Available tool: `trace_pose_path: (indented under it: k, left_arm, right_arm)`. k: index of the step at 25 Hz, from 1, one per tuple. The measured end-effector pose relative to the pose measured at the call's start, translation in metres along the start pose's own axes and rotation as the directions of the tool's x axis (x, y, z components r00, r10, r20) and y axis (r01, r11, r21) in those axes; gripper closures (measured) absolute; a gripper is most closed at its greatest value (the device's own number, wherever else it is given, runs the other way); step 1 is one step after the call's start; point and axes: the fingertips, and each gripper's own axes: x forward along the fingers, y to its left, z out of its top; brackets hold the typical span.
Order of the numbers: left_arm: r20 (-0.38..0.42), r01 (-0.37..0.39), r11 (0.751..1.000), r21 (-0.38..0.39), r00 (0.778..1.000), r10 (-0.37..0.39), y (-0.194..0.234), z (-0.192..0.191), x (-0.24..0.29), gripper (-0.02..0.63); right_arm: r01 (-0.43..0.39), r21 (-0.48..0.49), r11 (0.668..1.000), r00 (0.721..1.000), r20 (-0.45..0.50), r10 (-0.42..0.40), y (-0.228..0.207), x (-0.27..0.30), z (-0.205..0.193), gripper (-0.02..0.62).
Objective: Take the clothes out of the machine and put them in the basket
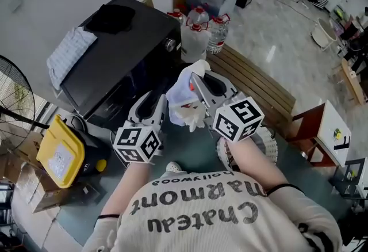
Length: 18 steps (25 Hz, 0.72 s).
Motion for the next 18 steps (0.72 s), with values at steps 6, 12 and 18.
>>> trace_pose_path:
  k: [6, 12, 18]
  left_arm:
    - [0.008, 0.035, 0.999, 0.000, 0.999, -0.035, -0.054, -0.003, 0.010, 0.479]
    - [0.003, 0.068, 0.998, 0.018, 0.998, -0.068, -0.112, -0.019, 0.017, 0.479]
    - [-0.024, 0.142, 0.989, 0.038, 0.990, -0.141, -0.177, -0.032, 0.035, 0.479]
  right_arm:
    - [0.039, -0.002, 0.999, 0.998, 0.048, -0.039, -0.022, -0.057, 0.022, 0.548]
    - [0.087, -0.012, 0.996, 0.992, 0.092, -0.085, -0.044, -0.118, 0.037, 0.548]
    - [0.143, -0.023, 0.989, 0.983, 0.120, -0.139, -0.072, -0.180, 0.052, 0.548]
